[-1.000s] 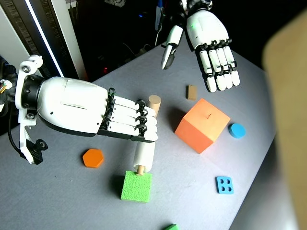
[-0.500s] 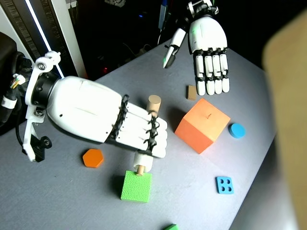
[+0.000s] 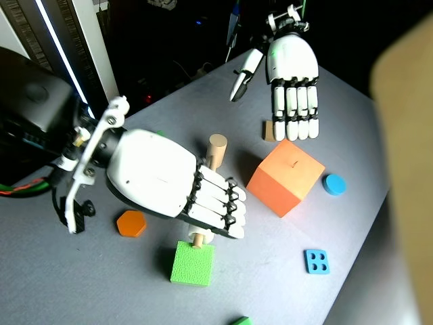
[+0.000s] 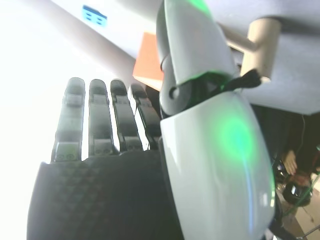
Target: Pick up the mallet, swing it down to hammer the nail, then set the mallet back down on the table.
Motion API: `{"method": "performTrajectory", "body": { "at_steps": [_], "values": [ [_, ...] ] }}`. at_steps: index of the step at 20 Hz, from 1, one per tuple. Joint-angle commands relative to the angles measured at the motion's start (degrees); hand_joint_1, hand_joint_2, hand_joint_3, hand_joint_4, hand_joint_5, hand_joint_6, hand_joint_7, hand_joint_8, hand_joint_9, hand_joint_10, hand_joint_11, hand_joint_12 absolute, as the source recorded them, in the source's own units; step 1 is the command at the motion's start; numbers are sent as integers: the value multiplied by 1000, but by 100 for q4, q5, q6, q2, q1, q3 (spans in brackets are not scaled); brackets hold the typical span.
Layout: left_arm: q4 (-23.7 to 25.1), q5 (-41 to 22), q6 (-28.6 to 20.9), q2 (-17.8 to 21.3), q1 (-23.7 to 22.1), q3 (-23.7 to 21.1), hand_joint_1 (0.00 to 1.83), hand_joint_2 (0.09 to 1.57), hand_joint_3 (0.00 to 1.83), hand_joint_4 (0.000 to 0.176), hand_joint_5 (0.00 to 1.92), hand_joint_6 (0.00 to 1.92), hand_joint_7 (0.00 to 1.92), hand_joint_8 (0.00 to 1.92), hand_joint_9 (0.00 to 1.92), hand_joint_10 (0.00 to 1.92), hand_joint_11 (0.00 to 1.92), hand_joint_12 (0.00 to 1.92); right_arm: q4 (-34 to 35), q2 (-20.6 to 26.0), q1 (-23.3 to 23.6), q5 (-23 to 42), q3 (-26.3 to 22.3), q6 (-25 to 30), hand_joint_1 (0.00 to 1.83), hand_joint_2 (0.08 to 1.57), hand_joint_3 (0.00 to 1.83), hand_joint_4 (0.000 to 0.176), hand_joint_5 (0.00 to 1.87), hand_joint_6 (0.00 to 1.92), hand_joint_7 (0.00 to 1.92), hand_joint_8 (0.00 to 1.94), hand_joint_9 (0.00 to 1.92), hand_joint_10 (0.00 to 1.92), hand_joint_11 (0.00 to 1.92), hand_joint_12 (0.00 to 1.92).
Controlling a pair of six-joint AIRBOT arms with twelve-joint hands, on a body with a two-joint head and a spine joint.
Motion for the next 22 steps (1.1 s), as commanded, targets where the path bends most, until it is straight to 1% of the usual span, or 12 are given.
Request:
{"method": "performTrajectory", "body": {
  "at_steps": [1,6,9,10,12,13,14,16,19,20,22],
  "values": [
    [-210,-684,-21,-12,-14,60,0,1152,13,0,63,12,24,8,8,3,0,0,-187,-54,5,-151,61,-30,1367,1010,1,0,0,0,0,0,0,0,0,0],
    [-302,-690,8,-160,22,193,0,1149,8,0,40,1,7,2,0,0,0,0,-185,-385,-238,-202,375,-29,1392,996,0,0,0,0,0,0,0,0,0,0],
    [-433,-708,14,-231,77,273,0,1152,7,0,74,12,34,11,16,6,27,13,-185,-565,-276,-271,558,-28,1396,987,0,0,0,0,0,0,0,0,3,1],
    [-452,-710,14,-239,90,281,0,1154,7,0,88,15,51,15,32,11,34,17,-185,-599,-283,-278,597,-28,1360,999,0,0,0,0,0,0,0,0,5,3],
    [-542,-760,37,-260,152,292,0,1153,4,0,47,1,24,2,10,1,8,7,-185,-692,-317,-347,708,-28,1364,995,0,0,0,0,0,0,0,0,17,9],
    [-608,-798,64,-268,194,290,0,1152,4,0,53,5,30,5,16,4,16,11,-185,-730,-335,-351,738,-28,1388,989,0,0,0,0,0,0,0,0,31,18],
    [-645,-829,86,-274,222,290,0,1152,3,0,61,8,38,8,23,7,21,14,-185,-754,-346,-351,760,-28,1388,1015,6,0,0,0,0,0,0,0,5,3],
    [-731,-907,107,-289,306,292,0,1156,4,0,69,9,43,8,30,9,29,18,-185,-848,-388,-349,850,-28,1382,1009,3,0,0,0,0,0,0,0,13,6],
    [-758,-929,107,-295,345,300,0,1152,2,0,54,2,25,0,16,1,21,17,-185,-980,-454,-387,1020,-28,1345,997,0,0,0,0,0,0,0,0,28,17],
    [-758,-931,107,-299,355,306,0,1155,3,0,59,3,29,1,17,2,19,16,-185,-1028,-473,-391,1081,-28,1385,979,0,0,0,0,0,0,0,0,43,27],
    [-758,-931,107,-305,368,312,0,1158,4,0,73,8,44,7,30,6,27,22,-185,-1109,-487,-398,1181,-27,1355,1001,0,0,0,0,0,0,0,0,1,2]
  ]
}}
